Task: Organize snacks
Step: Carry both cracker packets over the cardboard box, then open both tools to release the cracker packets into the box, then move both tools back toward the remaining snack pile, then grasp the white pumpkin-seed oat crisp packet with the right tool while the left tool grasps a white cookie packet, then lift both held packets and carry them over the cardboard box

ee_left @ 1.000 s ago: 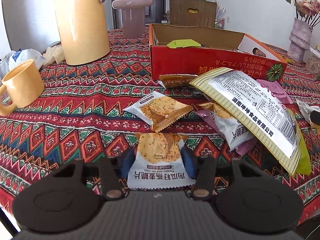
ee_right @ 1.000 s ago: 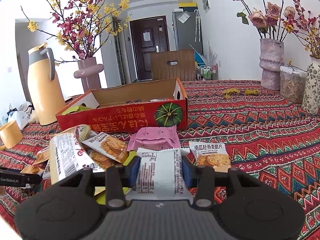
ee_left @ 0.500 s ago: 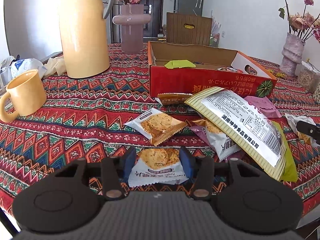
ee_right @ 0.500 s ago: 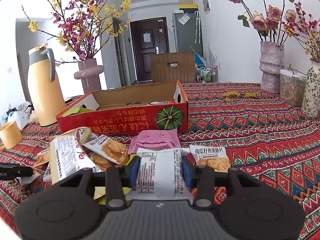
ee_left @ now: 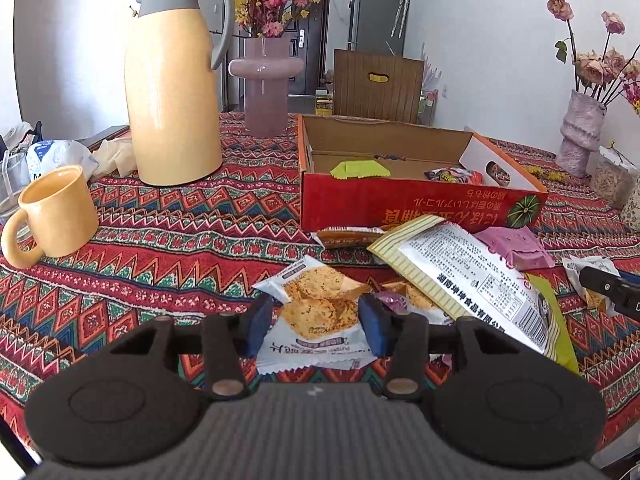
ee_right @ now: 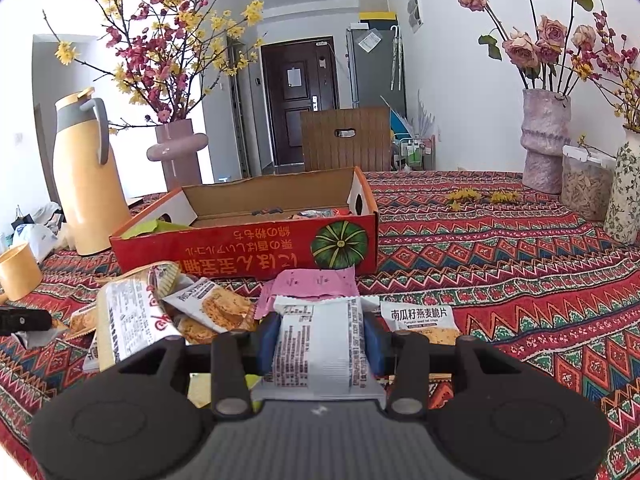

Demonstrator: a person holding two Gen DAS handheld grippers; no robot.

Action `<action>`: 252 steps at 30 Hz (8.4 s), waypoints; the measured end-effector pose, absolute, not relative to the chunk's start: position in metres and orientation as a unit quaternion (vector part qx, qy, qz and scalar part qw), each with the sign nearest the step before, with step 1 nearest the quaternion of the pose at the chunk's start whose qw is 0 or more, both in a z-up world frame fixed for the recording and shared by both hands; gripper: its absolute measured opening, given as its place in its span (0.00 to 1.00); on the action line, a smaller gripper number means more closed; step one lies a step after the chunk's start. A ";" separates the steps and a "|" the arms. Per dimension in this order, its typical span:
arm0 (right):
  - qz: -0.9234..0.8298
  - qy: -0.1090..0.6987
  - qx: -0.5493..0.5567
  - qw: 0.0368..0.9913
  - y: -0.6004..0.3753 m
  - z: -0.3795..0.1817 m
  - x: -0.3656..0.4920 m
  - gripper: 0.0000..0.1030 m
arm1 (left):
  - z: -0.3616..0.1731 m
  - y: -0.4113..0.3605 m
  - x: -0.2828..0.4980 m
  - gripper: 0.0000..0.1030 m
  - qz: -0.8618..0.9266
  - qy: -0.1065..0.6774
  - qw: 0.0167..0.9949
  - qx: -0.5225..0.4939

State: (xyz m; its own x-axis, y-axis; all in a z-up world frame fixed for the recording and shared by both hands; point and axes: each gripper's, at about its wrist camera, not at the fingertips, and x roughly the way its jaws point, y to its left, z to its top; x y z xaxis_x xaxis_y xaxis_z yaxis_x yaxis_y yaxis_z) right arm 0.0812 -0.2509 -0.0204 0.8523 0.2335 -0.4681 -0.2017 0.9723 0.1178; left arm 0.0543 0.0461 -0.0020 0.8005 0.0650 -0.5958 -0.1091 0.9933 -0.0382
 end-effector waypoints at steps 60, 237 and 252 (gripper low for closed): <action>0.140 0.241 -0.004 0.960 -0.198 -0.008 0.276 0.90 | 0.016 0.039 0.250 0.71 0.037 0.269 0.961 -0.048; 0.034 0.272 0.018 0.962 -0.277 -0.053 0.130 0.43 | -0.038 0.061 0.130 0.54 0.087 0.381 0.920 -0.044; 0.065 0.237 0.006 0.969 -0.262 -0.022 0.121 0.43 | 0.005 0.062 0.117 0.53 0.077 0.321 0.943 -0.043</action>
State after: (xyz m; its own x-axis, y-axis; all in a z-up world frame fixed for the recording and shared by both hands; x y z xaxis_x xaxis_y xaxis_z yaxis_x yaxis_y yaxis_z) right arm 0.1208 -0.2621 -0.0217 0.8790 0.1285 -0.4592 -0.1224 0.9915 0.0432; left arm 0.1173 0.0622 0.0050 0.7820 0.1186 -0.6119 -0.1737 0.9843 -0.0312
